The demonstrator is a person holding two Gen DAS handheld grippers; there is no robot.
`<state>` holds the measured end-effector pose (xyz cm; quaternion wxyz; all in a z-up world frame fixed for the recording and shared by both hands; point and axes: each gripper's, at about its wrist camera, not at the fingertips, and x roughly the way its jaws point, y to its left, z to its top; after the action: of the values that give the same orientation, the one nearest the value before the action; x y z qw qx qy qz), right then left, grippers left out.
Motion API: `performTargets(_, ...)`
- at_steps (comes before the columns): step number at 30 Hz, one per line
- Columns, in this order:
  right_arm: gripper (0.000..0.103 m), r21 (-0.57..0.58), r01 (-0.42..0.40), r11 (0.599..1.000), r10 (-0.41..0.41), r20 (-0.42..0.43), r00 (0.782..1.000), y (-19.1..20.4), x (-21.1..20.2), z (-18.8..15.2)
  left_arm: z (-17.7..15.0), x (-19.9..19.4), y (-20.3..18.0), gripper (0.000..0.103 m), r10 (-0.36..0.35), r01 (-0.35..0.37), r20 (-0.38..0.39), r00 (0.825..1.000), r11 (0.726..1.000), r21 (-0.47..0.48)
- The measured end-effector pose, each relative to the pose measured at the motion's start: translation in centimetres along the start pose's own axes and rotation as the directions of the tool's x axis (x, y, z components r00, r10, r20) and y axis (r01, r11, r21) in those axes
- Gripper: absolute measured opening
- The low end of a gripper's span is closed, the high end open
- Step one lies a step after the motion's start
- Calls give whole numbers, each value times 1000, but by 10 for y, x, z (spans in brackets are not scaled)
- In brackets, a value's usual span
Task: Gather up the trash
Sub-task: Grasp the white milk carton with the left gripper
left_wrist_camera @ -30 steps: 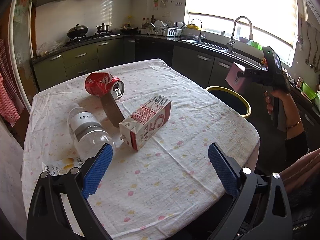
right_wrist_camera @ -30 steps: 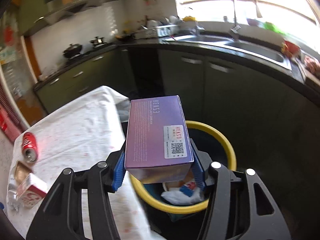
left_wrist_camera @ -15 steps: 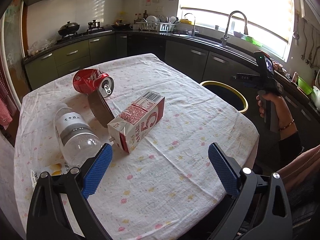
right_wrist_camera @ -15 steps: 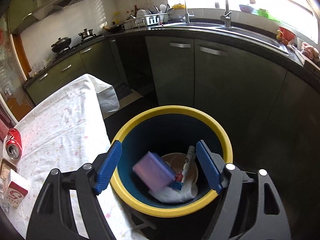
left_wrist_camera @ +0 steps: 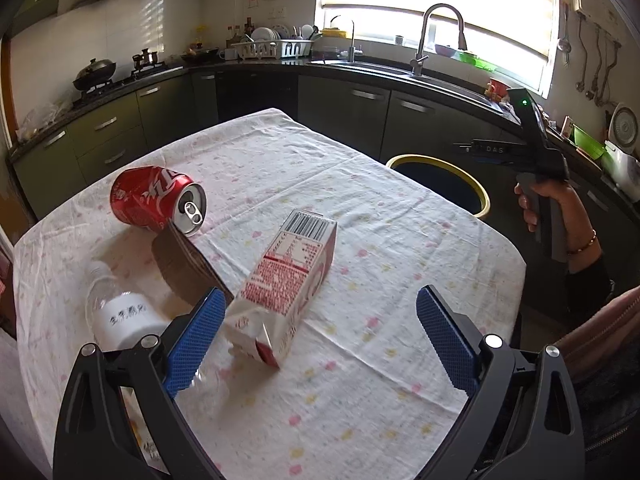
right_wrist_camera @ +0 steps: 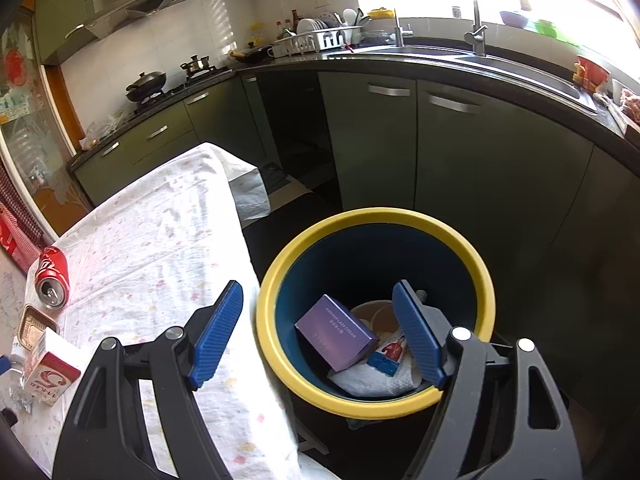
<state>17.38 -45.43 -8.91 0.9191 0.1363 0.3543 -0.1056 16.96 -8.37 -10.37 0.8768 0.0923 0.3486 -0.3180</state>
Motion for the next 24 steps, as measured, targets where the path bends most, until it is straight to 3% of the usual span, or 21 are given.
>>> performTargets(9,73,-4,-29,1000,29,-30,999,5,9,-6,10,37,1,95,25,-21,-81,996,999,49)
performTargets(15,73,1,-42,999,42,-47,998,3,15,-7,6,52,6,93,18,-18,-141,990,1000,0)
performTargets(19,73,6,-50,999,50,-47,998,3,15,-8,4,52,0,86,-56,50,-167,984,998,-40)
performTargets(24,73,7,-62,998,63,-51,997,5,17,-10,3,68,3,83,4,-22,-210,978,996,-83)
